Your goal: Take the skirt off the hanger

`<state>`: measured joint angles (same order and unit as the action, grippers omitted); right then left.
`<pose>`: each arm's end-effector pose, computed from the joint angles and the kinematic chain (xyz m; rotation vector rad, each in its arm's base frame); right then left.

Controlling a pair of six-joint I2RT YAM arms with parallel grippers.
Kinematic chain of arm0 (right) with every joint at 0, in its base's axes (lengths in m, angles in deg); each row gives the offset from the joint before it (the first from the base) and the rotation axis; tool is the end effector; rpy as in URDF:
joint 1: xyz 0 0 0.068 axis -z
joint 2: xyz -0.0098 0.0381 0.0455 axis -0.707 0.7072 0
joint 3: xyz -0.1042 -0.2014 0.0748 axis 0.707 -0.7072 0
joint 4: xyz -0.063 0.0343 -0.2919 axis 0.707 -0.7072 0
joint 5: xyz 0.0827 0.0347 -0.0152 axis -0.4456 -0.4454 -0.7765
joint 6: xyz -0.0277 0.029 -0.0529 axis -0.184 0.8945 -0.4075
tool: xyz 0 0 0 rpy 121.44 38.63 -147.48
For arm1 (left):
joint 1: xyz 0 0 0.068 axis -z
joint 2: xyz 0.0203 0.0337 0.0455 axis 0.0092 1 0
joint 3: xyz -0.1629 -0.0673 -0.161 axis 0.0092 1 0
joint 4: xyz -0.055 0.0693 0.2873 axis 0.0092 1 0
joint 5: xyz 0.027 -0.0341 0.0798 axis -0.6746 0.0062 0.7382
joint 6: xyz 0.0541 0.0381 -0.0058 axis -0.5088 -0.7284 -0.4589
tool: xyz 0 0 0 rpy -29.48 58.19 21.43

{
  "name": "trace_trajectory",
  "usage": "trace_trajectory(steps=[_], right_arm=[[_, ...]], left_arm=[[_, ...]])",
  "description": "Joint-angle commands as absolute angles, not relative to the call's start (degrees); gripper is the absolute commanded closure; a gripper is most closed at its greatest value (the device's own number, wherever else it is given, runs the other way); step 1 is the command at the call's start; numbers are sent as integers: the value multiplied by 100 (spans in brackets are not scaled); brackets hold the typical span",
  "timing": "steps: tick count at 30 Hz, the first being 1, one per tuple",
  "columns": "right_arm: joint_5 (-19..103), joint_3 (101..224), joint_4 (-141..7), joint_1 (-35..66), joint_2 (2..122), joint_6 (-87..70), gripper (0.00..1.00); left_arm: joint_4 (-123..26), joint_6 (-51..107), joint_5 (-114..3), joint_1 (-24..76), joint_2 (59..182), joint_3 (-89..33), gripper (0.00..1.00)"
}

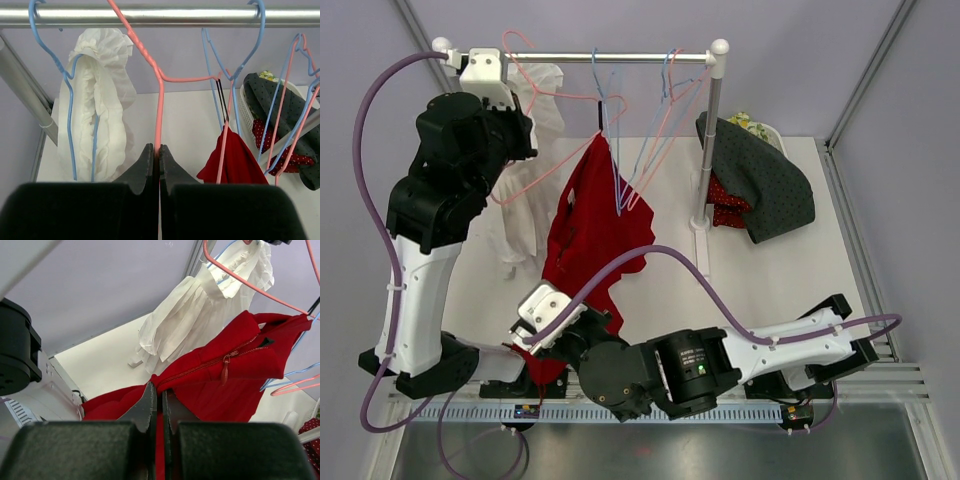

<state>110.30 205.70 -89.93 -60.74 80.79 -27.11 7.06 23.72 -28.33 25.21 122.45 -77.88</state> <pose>-0.0670 0.4069 0.4821 -0.8177 1.3989 0.3988 0.2374 -0.0955 0.5607 0.0424 1.7242 -0.1366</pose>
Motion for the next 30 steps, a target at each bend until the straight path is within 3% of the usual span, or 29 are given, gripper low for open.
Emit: trace_trajectory(steps=[1,6,11,21,25,30], right_arm=[[10542,20240,-7505,-6584,7777,-2925,100],[10167,20010,-7659,-5988,7716,-2727,100],[9629,20185,-7897,-5022,7794,-2637,100],[8837,21197,-8767,-3429,8454,-2558,100],[8846,20750,-8776,-3437,8331,-2278,100],[8689,19468,-8908,-3437,7761,-1127,100]], left_arm=[[-260,2580,-2226,2435,12135,-7940,100],[705,2862,-3368,2461,11720,-7833,100],[2172,2800,-3580,2733,11528,-7729,100],[2552,3029,-4626,2812,10376,-6482,100],[2571,3055,-4547,2821,10156,-6462,100],[2544,3178,-4309,2821,10138,-7279,100]])
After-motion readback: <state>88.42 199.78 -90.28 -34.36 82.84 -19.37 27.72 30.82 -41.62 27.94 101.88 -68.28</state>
